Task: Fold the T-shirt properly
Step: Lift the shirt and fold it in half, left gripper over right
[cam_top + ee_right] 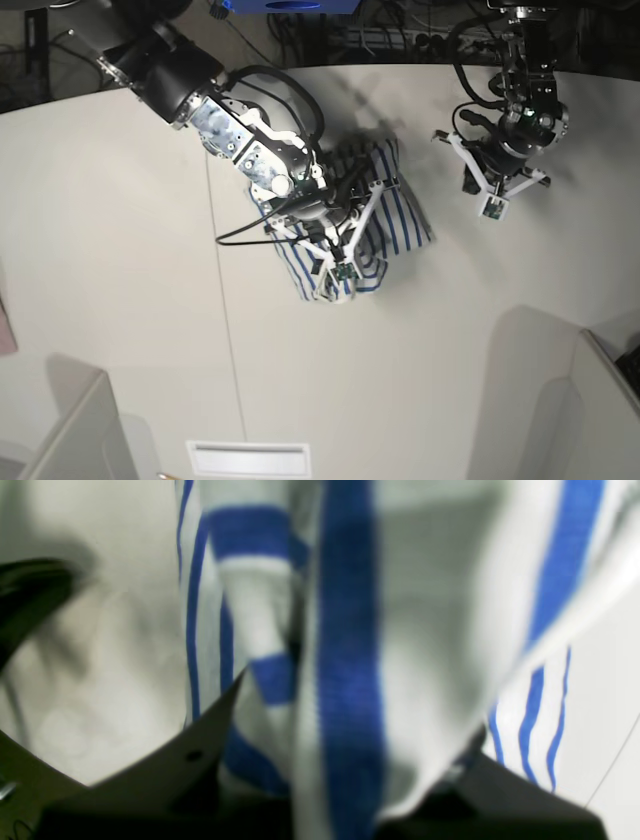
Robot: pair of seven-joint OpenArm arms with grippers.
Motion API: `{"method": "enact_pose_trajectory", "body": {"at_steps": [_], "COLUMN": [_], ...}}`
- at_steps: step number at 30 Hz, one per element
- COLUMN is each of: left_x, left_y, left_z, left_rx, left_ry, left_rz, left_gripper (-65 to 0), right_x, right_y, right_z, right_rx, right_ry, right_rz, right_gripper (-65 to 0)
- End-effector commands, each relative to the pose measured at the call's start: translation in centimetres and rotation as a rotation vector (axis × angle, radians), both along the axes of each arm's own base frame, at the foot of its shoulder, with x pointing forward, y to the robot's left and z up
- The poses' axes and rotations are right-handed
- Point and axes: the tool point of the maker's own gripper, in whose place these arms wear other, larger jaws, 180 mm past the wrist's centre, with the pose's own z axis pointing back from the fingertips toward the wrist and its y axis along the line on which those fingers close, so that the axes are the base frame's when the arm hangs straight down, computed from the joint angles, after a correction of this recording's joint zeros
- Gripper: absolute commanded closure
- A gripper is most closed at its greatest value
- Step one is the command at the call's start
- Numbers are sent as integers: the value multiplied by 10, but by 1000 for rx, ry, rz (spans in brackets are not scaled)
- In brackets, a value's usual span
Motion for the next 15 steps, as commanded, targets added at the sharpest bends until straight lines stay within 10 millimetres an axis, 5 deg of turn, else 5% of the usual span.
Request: {"method": "enact_pose_trajectory", "body": {"at_steps": [1, 8, 15], "left_x": [0, -21, -30], "left_y": [7, 50, 81], "left_z": [10, 18, 24], "left_rx": [11, 64, 101], "left_ry": [-33, -30, -36], "left_rz": [11, 122, 206], "left_gripper": [0, 0, 0], "right_x": [13, 22, 18], "right_y": [9, 18, 18], "right_z": [16, 26, 5], "right_rx": [29, -14, -65], "right_ry": [-50, -125, -88], "right_rz": [-1, -12, -23], "right_gripper": [0, 0, 0]}}
